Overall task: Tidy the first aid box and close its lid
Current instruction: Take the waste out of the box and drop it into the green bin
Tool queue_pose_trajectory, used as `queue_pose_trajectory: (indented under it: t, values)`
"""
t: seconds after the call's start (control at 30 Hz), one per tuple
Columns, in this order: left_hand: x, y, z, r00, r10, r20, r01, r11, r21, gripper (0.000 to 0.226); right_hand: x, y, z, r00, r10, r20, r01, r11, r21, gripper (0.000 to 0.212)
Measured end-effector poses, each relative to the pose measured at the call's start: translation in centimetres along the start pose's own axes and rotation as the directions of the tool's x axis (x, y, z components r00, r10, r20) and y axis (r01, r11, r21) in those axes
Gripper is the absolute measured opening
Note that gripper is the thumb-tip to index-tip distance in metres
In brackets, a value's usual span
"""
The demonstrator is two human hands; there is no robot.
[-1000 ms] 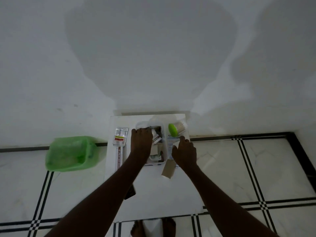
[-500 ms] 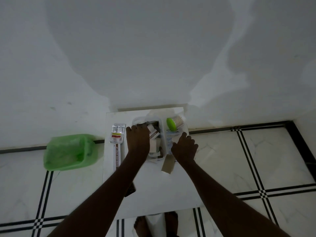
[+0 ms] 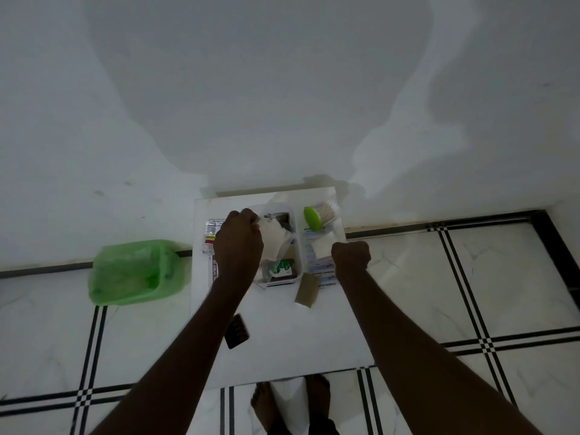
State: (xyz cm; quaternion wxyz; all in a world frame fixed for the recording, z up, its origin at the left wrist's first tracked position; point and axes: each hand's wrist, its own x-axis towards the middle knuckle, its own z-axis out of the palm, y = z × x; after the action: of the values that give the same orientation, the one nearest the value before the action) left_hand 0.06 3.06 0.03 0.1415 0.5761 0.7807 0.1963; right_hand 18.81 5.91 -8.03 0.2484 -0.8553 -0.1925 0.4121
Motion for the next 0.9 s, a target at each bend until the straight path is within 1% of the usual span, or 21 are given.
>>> queue_pose_trajectory:
  t: [0.03,0.1,0.13,0.2,0.23,0.27,0.37,0.43,0.53,0.6,0.67,0.73,0.83,0.9]
  values:
    - [-0.1,-0.1,-0.2,1.0,-0.024,-0.01,0.023,0.999,-0.044,0.02,-0.2,-0.4,-0.9,1.0,0.02,0.02,-0.021,0.998,0.061,0.038]
    - [-0.2,-0.1,-0.8,0.995,-0.094,-0.015,0.091,0.987,-0.133,0.017,-1.1,-1.7,-2.9,0.999,0.002,0.041,-0.009,0.985,0.171,0.035]
    - [-0.3,-0.2,-1.3,0.991,-0.133,-0.009,0.13,0.976,-0.173,0.016,-2.0,-2.5,-3.8,0.999,-0.045,-0.008,0.046,0.98,0.191,0.034]
    - [-0.4,-0.3,-2.1,0.984,-0.18,0.009,0.177,0.955,-0.237,0.014,-3.8,-4.1,-5.1,0.972,-0.158,-0.177,0.192,0.961,0.197,0.035]
    - [-0.4,-0.5,-2.8,0.982,-0.19,0.009,0.185,0.947,-0.262,0.013,-5.0,-4.9,-5.6,0.953,-0.21,-0.216,0.258,0.94,0.224,0.036]
    - [-0.4,-0.8,-3.4,0.982,-0.191,0.01,0.186,0.94,-0.287,0.012,-6.1,-5.7,-5.7,0.943,-0.254,-0.215,0.304,0.919,0.25,0.036]
    - [-0.5,-2.3,-5.8,0.971,-0.241,0.004,0.222,0.89,-0.398,0.016,-9.1,-7.3,-4.5,0.915,-0.382,-0.126,0.401,0.891,0.213,0.032]
    - [-0.8,-4.3,-7.7,0.951,-0.31,-0.012,0.268,0.84,-0.471,0.015,-11.5,-7.7,-2.5,0.887,-0.457,-0.062,0.46,0.87,0.176,0.028]
    - [-1.3,-7.9,-9.9,0.918,-0.396,-0.032,0.32,0.785,-0.531,0.012,-14.6,-7.5,0.9,0.862,-0.506,0.015,0.5,0.856,0.132,0.024]
    - [-1.8,-11.0,-11.3,0.888,-0.459,-0.039,0.362,0.748,-0.556,0.011,-16.9,-7.1,3.7,0.842,-0.531,0.091,0.523,0.846,0.1,0.025]
    - [-2.1,-15.2,-12.5,0.854,-0.517,-0.051,0.405,0.723,-0.559,0.012,-19.4,-6.3,7.7,0.801,-0.567,0.189,0.565,0.822,0.072,0.024]
    - [-2.1,-19.4,-13.1,0.815,-0.578,-0.034,0.464,0.686,-0.56,0.015,-21.8,-5.4,12.0,0.758,-0.593,0.271,0.61,0.792,0.026,0.022]
    - [-1.4,-25.8,-13.1,0.762,-0.647,0.008,0.528,0.615,-0.585,0.021,-24.7,-4.0,19.0,0.704,-0.62,0.345,0.672,0.74,-0.041,0.02]
    - [-0.5,-30.4,-12.4,0.714,-0.699,0.038,0.564,0.541,-0.624,0.022,-26.0,-3.0,24.0,0.689,-0.616,0.381,0.688,0.722,-0.078,0.019]
